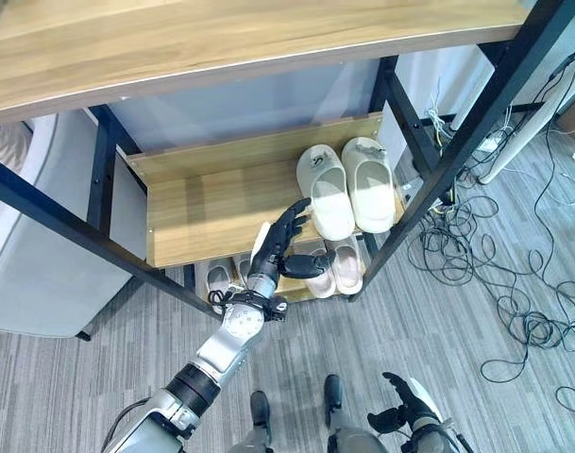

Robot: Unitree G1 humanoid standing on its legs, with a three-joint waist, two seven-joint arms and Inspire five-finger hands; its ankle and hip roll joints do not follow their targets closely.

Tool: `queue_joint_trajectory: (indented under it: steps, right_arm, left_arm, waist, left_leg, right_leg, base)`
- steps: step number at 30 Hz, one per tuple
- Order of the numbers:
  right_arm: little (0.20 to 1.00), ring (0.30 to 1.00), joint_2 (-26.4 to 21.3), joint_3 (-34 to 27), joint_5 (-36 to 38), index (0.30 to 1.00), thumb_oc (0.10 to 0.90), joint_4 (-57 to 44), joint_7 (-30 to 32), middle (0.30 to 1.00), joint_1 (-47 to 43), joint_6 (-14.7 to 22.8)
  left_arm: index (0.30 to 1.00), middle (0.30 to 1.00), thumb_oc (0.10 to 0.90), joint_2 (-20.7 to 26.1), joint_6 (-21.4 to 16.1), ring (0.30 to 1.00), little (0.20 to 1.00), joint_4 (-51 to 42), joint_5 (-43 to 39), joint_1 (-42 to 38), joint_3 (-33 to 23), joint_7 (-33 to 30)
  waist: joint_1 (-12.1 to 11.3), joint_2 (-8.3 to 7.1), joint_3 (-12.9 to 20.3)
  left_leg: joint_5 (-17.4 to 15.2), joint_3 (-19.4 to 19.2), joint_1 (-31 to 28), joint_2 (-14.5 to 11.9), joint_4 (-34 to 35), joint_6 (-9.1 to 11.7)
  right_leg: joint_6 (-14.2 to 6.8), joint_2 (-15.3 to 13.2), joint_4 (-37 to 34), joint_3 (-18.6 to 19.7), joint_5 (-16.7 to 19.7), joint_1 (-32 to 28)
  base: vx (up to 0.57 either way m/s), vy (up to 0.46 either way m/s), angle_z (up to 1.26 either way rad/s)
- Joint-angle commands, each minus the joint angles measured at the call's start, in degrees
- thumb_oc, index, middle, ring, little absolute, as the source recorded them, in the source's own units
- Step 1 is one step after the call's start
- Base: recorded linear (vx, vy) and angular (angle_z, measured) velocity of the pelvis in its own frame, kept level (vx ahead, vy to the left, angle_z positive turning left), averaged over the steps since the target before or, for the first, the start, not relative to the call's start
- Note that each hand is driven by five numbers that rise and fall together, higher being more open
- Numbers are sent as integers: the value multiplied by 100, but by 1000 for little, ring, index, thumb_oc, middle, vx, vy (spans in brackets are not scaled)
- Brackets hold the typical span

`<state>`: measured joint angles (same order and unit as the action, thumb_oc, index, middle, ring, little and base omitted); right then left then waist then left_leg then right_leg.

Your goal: Arrange the slippers neatly on the shoe rack.

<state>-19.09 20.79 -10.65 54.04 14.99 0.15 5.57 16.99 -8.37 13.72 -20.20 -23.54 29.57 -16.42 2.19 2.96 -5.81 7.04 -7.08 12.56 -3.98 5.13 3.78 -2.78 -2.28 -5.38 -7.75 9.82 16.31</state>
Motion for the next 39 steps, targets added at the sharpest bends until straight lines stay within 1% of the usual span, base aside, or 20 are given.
queue_joint_trajectory:
  steps: [1,3,4,5,9,12,14,17,18,19,23,25,26,27,29,30,31,35,36,39]
  right_arm:
    - [900,900,-52,-92,-16,900,800,-38,-36,900,327,87]
    - [900,900,-8,-91,-65,900,800,18,-79,900,318,70]
    - [900,900,-5,-85,-66,900,800,18,-78,900,322,70]
    - [900,900,34,-120,-90,900,800,106,-107,900,299,47]
    - [900,900,81,-201,-107,900,800,265,-162,900,284,30]
    - [900,900,109,-246,-133,900,800,433,-201,900,264,13]
    - [900,900,133,-278,-138,900,800,524,-223,900,262,14]
    - [900,900,126,-349,-106,900,800,657,-270,900,240,21]
    - [900,900,120,-387,-91,900,800,756,-301,900,190,10]
    - [900,900,122,-383,-90,900,800,758,-300,900,190,11]
    - [900,900,130,-402,-73,900,800,912,-380,900,183,-26]
    - [900,900,152,-421,-76,900,800,1033,-395,900,158,-45]
    - [900,900,170,-419,-82,900,800,1146,-407,900,121,-71]
    - [900,900,165,-426,-82,900,800,1149,-407,900,111,-70]
    - [900,900,186,-434,-107,900,800,1295,-409,900,77,-92]
    - [900,900,192,-436,-140,900,800,1455,-391,900,20,-118]
    - [900,900,185,-441,-140,900,800,1463,-389,900,8,-113]
    - [900,900,210,-449,-174,900,800,1684,-377,900,-61,-140]
    - [900,900,207,-449,-174,900,800,1686,-377,900,-66,-139]
    - [900,900,240,-443,-188,900,800,1814,-395,900,-118,-158]
  left_arm:
    - [900,900,800,-20,-531,900,900,-666,-71,-243,-373,351]
    - [900,900,800,101,-530,900,900,-899,-144,76,-468,504]
    - [900,900,800,110,-522,900,900,-916,-146,91,-473,507]
    - [900,900,800,228,-501,900,900,-1132,-248,518,-564,703]
    - [900,900,800,559,-411,900,900,-1466,-156,1354,-725,1087]
    - [900,900,800,789,-328,900,900,-1534,-71,2009,-839,1384]
    - [900,900,800,949,-254,900,900,-1592,-31,2457,-926,1577]
    - [900,900,800,1280,-197,900,900,-1380,308,3004,-984,1840]
    - [900,900,800,1388,-71,900,900,-788,610,3348,-1055,1961]
    - [900,900,800,1386,-79,900,900,-778,615,3348,-1056,1962]
    - [900,900,800,1266,77,900,900,386,1380,3486,-1135,1914]
    - [900,900,800,1139,103,900,900,1115,1913,3405,-1137,1823]
    - [900,900,800,998,159,900,900,1876,2384,3246,-1128,1687]
    - [900,900,800,985,145,900,900,1900,2391,3224,-1121,1678]
    - [900,900,800,804,227,900,900,2759,2884,3006,-1082,1461]
    - [900,900,800,586,264,900,900,3572,3196,2782,-1055,1302]
    - [900,900,800,560,239,900,900,3621,3206,2751,-1049,1283]
    - [900,900,800,236,359,900,900,4782,3407,2450,-1213,1057]
    - [900,900,800,228,352,900,900,4797,3409,2440,-1214,1051]
    - [900,900,800,83,453,900,900,5457,3530,2378,-1390,935]
  waist:
    - [-114,-188,315]
    - [-195,-214,360]
    - [-188,-217,358]
    - [-280,-233,404]
    - [-479,-279,498]
    - [-660,-328,564]
    - [-734,-367,609]
    - [-842,-419,660]
    - [-941,-485,712]
    - [-933,-486,710]
    - [-1001,-568,774]
    - [-1020,-593,791]
    - [-1016,-613,809]
    - [-1008,-609,809]
    - [-981,-631,833]
    - [-946,-635,850]
    - [-948,-626,834]
    - [-889,-632,845]
    - [-890,-628,838]
    - [-832,-629,839]
  left_leg:
    - [-59,129,214,194,-13,226]
    - [-73,138,136,195,-13,235]
    - [-74,140,129,196,-13,235]
    - [-92,162,49,204,-13,240]
    - [-121,251,-92,236,-13,239]
    - [-127,358,-183,267,-13,241]
    - [-132,459,-245,295,-13,242]
    - [-131,580,-329,319,-13,244]
    - [-131,663,-385,348,-13,235]
    - [-131,668,-390,350,-13,235]
    - [-144,727,-473,367,-13,211]
    - [-186,744,-548,375,-13,201]
    - [-197,766,-586,383,-13,185]
    - [-168,776,-560,393,-13,176]
    - [-192,772,-600,409,-13,169]
    - [-224,768,-650,422,-13,159]
    - [-226,769,-657,422,-13,159]
    - [-283,729,-765,442,-13,120]
    - [-284,727,-769,442,-13,120]
    - [-341,664,-885,443,-13,81]
  right_leg:
    - [-606,-348,38,-549,-518,-133]
    - [-605,-370,38,-624,-529,-236]
    - [-606,-371,38,-627,-531,-244]
    - [-605,-385,38,-701,-546,-357]
    - [-600,-414,38,-884,-592,-592]
    - [-587,-440,38,-1113,-623,-807]
    - [-578,-445,38,-1236,-655,-961]
    - [-569,-459,38,-1423,-683,-1161]
    - [-563,-446,38,-1523,-705,-1279]
    - [-565,-447,38,-1529,-708,-1287]
    - [-568,-461,38,-1637,-734,-1411]
    - [-573,-465,38,-1645,-769,-1497]
    - [-562,-462,38,-1663,-793,-1538]
    - [-564,-471,38,-1674,-772,-1518]
    - [-558,-482,38,-1690,-787,-1567]
    - [-558,-494,38,-1693,-790,-1599]
    - [-559,-494,38,-1694,-791,-1607]
    - [-544,-506,56,-1652,-800,-1674]
    - [-544,-506,57,-1650,-801,-1677]
    - [-538,-508,73,-1564,-798,-1717]
  base:
    - [7,3,9]
    - [-3,3,20]
    - [-14,12,23]
    - [-16,19,35]
    - [-20,17,19]
    - [1,12,33]
    - [15,14,51]
    - [15,38,32]
    - [29,53,46]
    - [23,55,44]
    - [20,42,17]
    - [30,66,11]
    - [2,73,9]
    - [18,68,8]
    - [4,79,5]
    - [-4,80,11]
    - [8,77,21]
    - [-4,63,9]
    - [0,51,-6]
    - [7,61,-4]
